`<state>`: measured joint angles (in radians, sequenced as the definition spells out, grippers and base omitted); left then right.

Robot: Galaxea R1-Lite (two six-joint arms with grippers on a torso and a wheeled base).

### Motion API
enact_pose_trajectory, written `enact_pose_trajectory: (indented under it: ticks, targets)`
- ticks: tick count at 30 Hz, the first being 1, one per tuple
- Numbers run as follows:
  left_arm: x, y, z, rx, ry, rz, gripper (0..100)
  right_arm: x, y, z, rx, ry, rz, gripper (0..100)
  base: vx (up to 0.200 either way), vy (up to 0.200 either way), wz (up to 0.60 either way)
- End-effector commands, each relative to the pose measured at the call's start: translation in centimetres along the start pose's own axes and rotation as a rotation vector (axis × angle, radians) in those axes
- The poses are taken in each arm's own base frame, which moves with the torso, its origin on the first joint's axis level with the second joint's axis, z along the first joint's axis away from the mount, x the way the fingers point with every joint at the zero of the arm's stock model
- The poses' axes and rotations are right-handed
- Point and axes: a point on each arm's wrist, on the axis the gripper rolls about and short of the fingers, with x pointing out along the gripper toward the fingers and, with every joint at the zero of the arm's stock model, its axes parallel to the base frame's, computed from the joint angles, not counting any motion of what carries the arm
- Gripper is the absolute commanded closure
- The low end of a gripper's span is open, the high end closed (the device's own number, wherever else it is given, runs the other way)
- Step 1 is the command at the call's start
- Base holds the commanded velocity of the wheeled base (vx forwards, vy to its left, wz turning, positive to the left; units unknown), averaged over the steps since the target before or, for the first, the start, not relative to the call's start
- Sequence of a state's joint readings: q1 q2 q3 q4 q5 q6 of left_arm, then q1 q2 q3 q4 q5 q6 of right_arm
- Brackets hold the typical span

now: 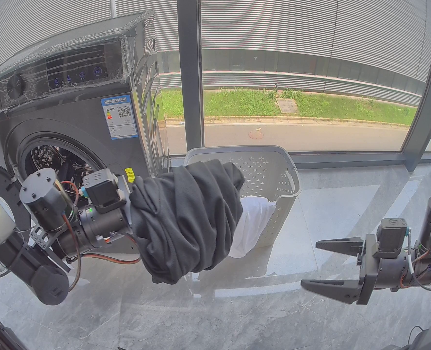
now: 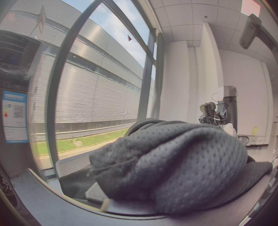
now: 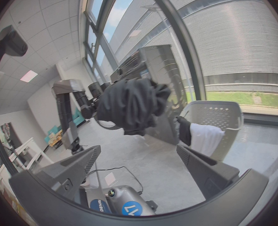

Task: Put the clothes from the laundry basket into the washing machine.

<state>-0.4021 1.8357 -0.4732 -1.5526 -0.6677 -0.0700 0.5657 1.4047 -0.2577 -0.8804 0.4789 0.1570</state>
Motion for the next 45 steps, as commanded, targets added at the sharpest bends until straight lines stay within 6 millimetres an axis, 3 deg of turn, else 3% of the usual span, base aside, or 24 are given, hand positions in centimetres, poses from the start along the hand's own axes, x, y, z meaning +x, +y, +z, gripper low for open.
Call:
enact_pose_trajectory:
  ticks: [1, 4, 7, 11, 16, 24, 30, 45]
  targets:
    - [-3.4, -0.5, 2.1, -0.007, -0.036, 0.121, 100, -3.5, -1.2, 1.2, -0.011, -0.128, -0.147, 0, 0.000, 0.000, 0.00]
    - [-4.3, -0.5, 1.9, -0.039, -0.024, 0.163, 100, -4.4, -1.7, 2.8, -0.031, -0.202, -0.197, 0, 0.000, 0.000, 0.00]
    - [-6.5, 0.0, 0.6, -0.102, 0.029, 0.289, 100, -5.7, -1.9, 6.2, -0.027, -0.344, -0.239, 0, 0.000, 0.000, 0.00]
    - [-8.9, 1.2, 0.1, -0.153, 0.048, 0.418, 100, -6.6, -2.0, 8.4, 0.002, -0.429, -0.250, 0, 0.000, 0.000, 0.00]
    - [-11.8, 0.6, -1.5, -0.242, 0.119, 0.528, 100, -6.9, -2.3, 8.2, 0.013, -0.430, -0.269, 0, 0.000, 0.000, 0.00]
    - [-13.4, 0.6, -1.2, -0.239, 0.122, 0.601, 100, -6.9, -2.3, 8.2, 0.016, -0.431, -0.272, 0, 0.000, 0.000, 0.00]
    - [-13.8, 0.2, -0.8, -0.237, 0.110, 0.611, 100, -6.9, -2.4, 8.4, 0.009, -0.432, -0.269, 0, 0.000, 0.000, 0.00]
    - [-14.2, 0.0, -1.2, -0.262, 0.119, 0.628, 100, -6.8, -2.4, 8.4, 0.011, -0.429, -0.268, 0, 0.000, 0.200, 0.00]
